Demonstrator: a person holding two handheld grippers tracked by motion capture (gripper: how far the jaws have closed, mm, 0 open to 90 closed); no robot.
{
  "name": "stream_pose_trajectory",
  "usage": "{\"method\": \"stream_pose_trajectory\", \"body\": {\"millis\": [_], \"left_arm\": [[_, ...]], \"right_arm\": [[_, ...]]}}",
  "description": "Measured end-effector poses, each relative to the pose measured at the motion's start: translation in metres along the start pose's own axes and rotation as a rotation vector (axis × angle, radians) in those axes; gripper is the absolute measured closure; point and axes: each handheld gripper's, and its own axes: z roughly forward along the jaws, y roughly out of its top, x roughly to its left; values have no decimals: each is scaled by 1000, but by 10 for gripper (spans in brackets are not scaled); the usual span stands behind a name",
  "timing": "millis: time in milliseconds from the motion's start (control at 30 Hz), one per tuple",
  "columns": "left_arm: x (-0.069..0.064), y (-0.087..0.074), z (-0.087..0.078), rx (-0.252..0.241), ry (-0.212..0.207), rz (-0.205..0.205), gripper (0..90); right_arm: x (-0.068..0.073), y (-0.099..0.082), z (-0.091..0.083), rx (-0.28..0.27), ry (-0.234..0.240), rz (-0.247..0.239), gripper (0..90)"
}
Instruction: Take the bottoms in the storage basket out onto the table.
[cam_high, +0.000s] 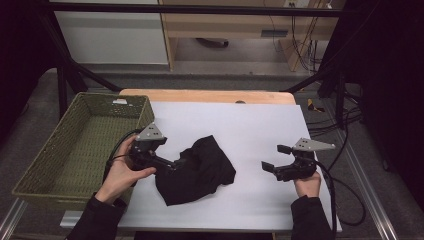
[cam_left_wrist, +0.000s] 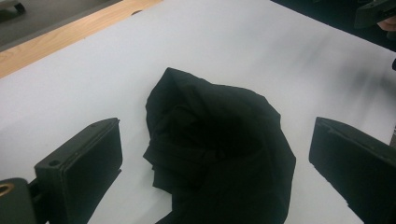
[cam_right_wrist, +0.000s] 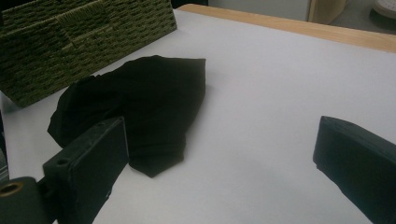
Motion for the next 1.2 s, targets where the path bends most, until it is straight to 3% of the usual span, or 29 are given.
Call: {"method": "stream_pose_trajectory", "body": {"millis": [600, 1200], "left_arm": [[30, -21, -29, -55, 50, -25, 26], [60, -41, -44, -19, 116, -67, 26]], "right_arm": [[0, 0, 0, 0, 1, 0, 38], [0, 0, 0, -2, 2, -2, 39]]}}
